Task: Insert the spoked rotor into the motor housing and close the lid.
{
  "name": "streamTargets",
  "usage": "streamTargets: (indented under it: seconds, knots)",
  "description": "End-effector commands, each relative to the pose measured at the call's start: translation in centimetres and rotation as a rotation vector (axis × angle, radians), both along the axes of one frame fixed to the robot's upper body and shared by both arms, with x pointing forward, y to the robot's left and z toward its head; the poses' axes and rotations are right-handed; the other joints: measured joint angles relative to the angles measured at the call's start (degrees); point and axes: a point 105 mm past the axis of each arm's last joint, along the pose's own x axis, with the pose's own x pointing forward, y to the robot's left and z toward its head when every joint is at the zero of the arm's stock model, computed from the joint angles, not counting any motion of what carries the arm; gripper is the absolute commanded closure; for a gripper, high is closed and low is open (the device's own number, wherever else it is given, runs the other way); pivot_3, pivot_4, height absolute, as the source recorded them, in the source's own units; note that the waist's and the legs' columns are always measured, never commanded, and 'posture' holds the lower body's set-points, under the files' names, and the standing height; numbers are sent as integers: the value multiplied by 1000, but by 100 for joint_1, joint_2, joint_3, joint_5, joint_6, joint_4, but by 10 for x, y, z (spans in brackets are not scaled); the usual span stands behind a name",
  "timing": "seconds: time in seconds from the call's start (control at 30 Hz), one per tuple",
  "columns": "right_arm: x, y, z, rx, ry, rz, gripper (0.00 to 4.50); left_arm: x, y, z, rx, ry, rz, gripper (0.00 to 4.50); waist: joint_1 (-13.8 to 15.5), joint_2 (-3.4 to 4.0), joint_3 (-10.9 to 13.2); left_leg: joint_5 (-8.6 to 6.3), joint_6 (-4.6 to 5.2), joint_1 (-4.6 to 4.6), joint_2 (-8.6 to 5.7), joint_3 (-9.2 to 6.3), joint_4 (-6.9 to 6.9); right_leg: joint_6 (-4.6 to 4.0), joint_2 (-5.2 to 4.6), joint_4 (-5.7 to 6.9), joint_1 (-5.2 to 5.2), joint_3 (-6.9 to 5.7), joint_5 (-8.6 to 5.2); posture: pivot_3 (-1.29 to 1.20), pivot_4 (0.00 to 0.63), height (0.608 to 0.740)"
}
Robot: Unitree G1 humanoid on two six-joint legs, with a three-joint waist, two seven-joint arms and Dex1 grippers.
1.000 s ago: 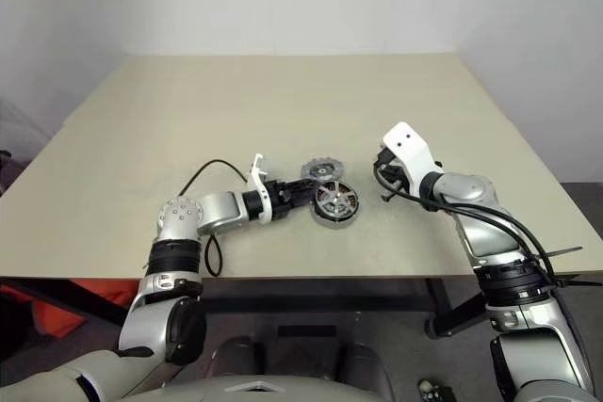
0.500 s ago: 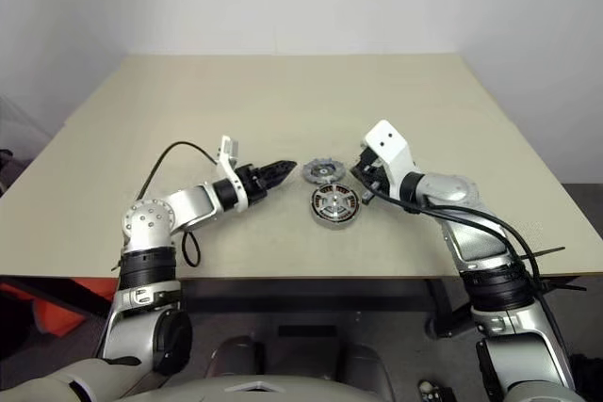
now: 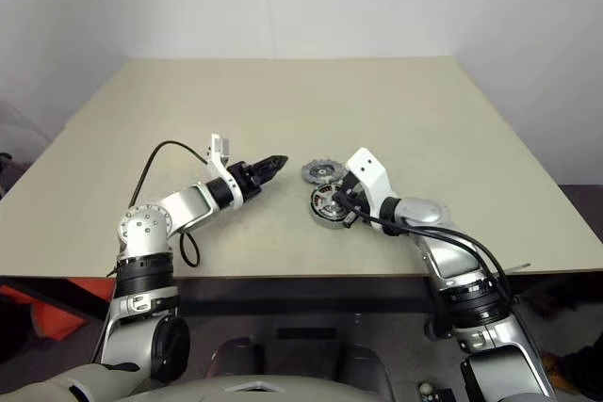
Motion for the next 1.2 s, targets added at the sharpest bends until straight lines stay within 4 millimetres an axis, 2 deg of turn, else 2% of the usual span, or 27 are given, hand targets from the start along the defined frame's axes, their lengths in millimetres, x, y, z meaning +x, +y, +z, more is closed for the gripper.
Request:
streamTargets:
  seconds: [0.03, 0.2, 0.3, 0.33, 0.4, 0.47, 0.5, 0.53, 0.63, 0.8, 0.97, 1.1, 1.2]
  knots:
    - [7, 3, 31, 26, -88, 32, 4500, 1, 3, 13, -5, -59, 17, 2103, 1, 0, 1, 0, 0, -3, 0, -1, 0, 0, 0, -1, -1, 0, 0, 0, 0, 740]
    - [15, 4, 53, 37, -153, 35, 4500, 0, 2, 12, -4, -59, 22, 2103, 2, 0, 1, 1, 0, -39, 2, -3, 0, 1, 2, 5, -37, 0, 3, 0, 0, 740]
    - [17, 4, 50, 28, -145, 28, 4500, -1, 1, 10, 1, -56, 22, 2103, 7, 1, 1, -3, 4, -47, 1, -3, -6, -9, 3, 6, -44, 0, 8, 0, 0, 740]
    - [17, 4, 47, 26, -135, 27, 4500, -1, 1, 10, 4, -55, 23, 2103, 7, 0, 1, -3, 4, -52, 1, -3, -8, -36, 3, 5, -47, 0, 22, 0, 0, 740]
    - [14, 3, 25, 24, -63, 15, 4500, -1, 2, 9, 5, -56, 26, 2103, 7, 1, 1, -3, 4, -61, 0, -1, -8, -41, 1, 4, -53, 2, 24, 0, 0, 740]
    - [7, -4, -14, -35, 28, -9, 4500, 0, 2, 10, 4, -61, 30, 2103, 15, -3, -1, -4, 5, -63, 0, -1, -7, -42, 1, 2, -52, 2, 25, 0, 0, 740]
    - [4, -6, -25, -60, 48, -14, 4500, 0, 3, 10, 7, -62, 34, 2103, 22, -3, -1, -5, 6, -60, 0, -1, -6, -41, 1, 1, -48, 2, 24, 0, 0, 740]
    - [3, -5, -27, -59, 53, -15, 4500, 0, 4, 10, 9, -63, 37, 2103, 11, 7, -3, -6, 8, -62, -1, -1, -6, -41, -1, 1, -48, 2, 24, 0, 0, 740]
    - [7, 2, -6, 0, 6, 1, 4500, 0, 6, 10, 10, -64, 42, 2103, -8, 4, -4, -10, 14, -35, 1, 9, -7, 0, -1, 2, -29, 6, 0, 0, 0, 740]
    - [14, 3, 23, 26, -88, 31, 4500, 1, 5, 9, 13, -62, 43, 2103, -5, 5, -3, 0, -1, -27, 1, 6, -5, 2, 4, 3, -30, 5, 0, 0, 0, 740]
    - [2, 18, 56, 103, -167, 138, 4500, 0, 5, 8, 14, -62, 44, 2103, -3, 5, -3, -2, 2, -43, 2, 5, -4, 1, 3, 6, -45, 5, 3, 0, 0, 740]
    - [-15, 25, 56, 111, -146, 223, 4500, -1, 3, 7, 14, -60, 41, 2103, 8, 5, -3, -9, 13, -49, 1, 5, -10, -35, 3, 5, -47, 6, 22, 0, 0, 740]
    - [-18, 22, 40, 86, -89, 205, 4500, -1, 3, 7, 15, -61, 42, 2103, 13, 5, -3, -10, 15, -50, 0, 6, -8, -34, 0, 3, -45, 6, 21, 0, 0, 740]
